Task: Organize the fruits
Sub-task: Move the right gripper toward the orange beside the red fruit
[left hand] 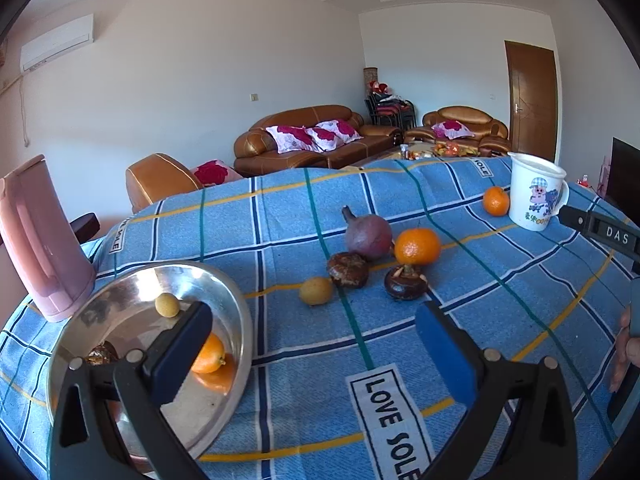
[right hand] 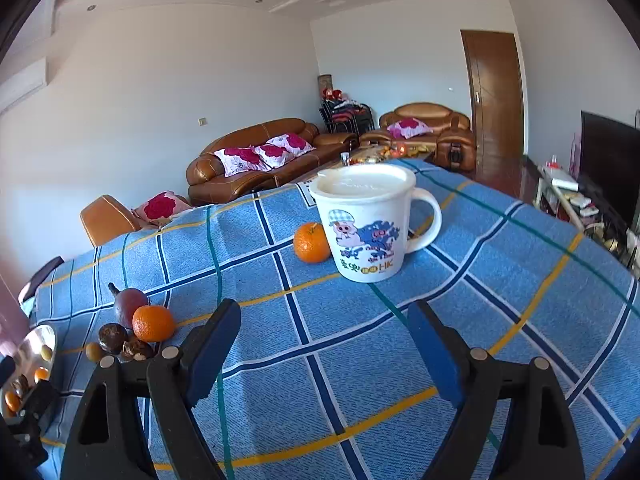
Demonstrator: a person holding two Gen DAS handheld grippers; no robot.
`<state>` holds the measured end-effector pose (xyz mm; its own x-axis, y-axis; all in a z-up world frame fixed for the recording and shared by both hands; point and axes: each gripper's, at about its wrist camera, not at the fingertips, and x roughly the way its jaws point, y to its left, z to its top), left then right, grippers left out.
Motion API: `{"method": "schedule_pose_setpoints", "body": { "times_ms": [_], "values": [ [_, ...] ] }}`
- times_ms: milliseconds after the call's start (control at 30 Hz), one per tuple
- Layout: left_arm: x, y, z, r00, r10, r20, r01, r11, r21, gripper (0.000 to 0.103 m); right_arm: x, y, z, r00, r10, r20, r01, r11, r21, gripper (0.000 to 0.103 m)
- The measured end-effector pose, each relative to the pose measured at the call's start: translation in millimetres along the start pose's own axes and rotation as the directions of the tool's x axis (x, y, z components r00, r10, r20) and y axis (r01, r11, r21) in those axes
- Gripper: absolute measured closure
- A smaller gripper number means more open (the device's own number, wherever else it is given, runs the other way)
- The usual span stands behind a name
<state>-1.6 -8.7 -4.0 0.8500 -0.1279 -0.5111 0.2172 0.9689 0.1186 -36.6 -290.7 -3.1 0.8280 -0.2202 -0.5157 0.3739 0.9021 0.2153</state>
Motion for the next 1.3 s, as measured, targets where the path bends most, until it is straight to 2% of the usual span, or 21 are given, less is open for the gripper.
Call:
{"method": "schedule_pose_setpoints", "body": {
  "times_ms": [100, 167, 233, 333, 433, 567, 667, 767, 867, 1000, 1100, 1167, 1300],
  "values": [
    [1.4, -2.7, 0.0, 1.0, 0.0, -0.006, 0.0, 1.0, 0.008, 0.0, 3.5, -1.3, -1.6, 0.999, 0.027, -0.028, -0.027, 1.0, 0.011, 0.021],
    [0.7, 2.7, -0.5, 1.0, -0.004, -0.006, 0.004, 1.0, -0.016, 0.0, 7.5, 9.7, -3.7, 0.994, 0.091, -0.059, -0.092, 0.996, -0.01, 0.023],
    [1.3, 9.8, -0.8, 1.0, -0.003, -0.012, 0.002, 0.999, -0.049, 0.0, 11.7, 29.4, -7.5, 0.983, 0.159, -0.094, -0.164, 0.985, -0.054, 0.025],
    [1.9, 16.3, -2.6, 1.0, 0.013, -0.013, -0.014, 0.996, -0.085, 0.0, 20.0, 66.3, -12.1, 0.968, 0.21, -0.137, -0.228, 0.965, -0.131, 0.028],
    [1.2, 15.9, -3.4, 1.0, 0.008, -0.01, -0.009, 0.997, -0.082, 0.0, 40.3, 94.3, -14.0, 0.939, 0.278, -0.204, -0.302, 0.948, -0.098, 0.028],
    [-0.6, 15.8, -3.5, 1.0, 0.003, -0.002, -0.004, 0.997, -0.081, 0.0, 71.8, 132.8, -17.3, 0.922, 0.273, -0.274, -0.319, 0.937, -0.141, 0.028],
    [-2.2, 16.5, -3.7, 1.0, -0.005, 0.003, 0.005, 0.997, -0.081, 0.0, 95.6, 147.1, -17.4, 0.911, 0.249, -0.327, -0.31, 0.939, -0.147, 0.029],
    [-1.5, 14.6, -3.1, 1.0, -0.01, -0.001, 0.01, 0.997, -0.072, 0.0, 116.3, 155.5, -16.8, 0.888, 0.246, -0.388, -0.323, 0.935, -0.145, 0.038],
    [0.1, 12.5, -2.5, 1.0, -0.016, -0.007, 0.016, 0.998, -0.064, 0.0, 120.0, 163.9, -16.3, 0.891, 0.221, -0.397, -0.32, 0.926, -0.201, 0.052],
    [2.5, 10.1, -1.8, 1.0, -0.021, -0.02, 0.02, 0.998, -0.057, 0.0, 111.5, 156.4, -16.5, 0.899, 0.214, -0.383, -0.312, 0.926, -0.214, 0.053],
    [3.4, 1.3, 2.7, 0.999, -0.042, -0.006, 0.041, 0.999, -0.033, 0.0, 92.1, 130.3, -11.1, 0.91, 0.251, -0.33, -0.322, 0.929, -0.181, 0.053],
    [4.4, -11.8, 9.1, 0.998, -0.068, 0.005, 0.068, 0.998, -0.008, 0.0, 77.5, 106.4, -6.5, 0.925, 0.248, -0.289, -0.303, 0.938, -0.166, 0.053],
    [16.2, -52.8, 28.5, 0.991, -0.131, 0.009, 0.13, 0.99, 0.048, 0.0, 58.1, 49.1, 3.6, 0.964, 0.16, -0.211, -0.197, 0.966, -0.165, 0.053]
  ]
}}
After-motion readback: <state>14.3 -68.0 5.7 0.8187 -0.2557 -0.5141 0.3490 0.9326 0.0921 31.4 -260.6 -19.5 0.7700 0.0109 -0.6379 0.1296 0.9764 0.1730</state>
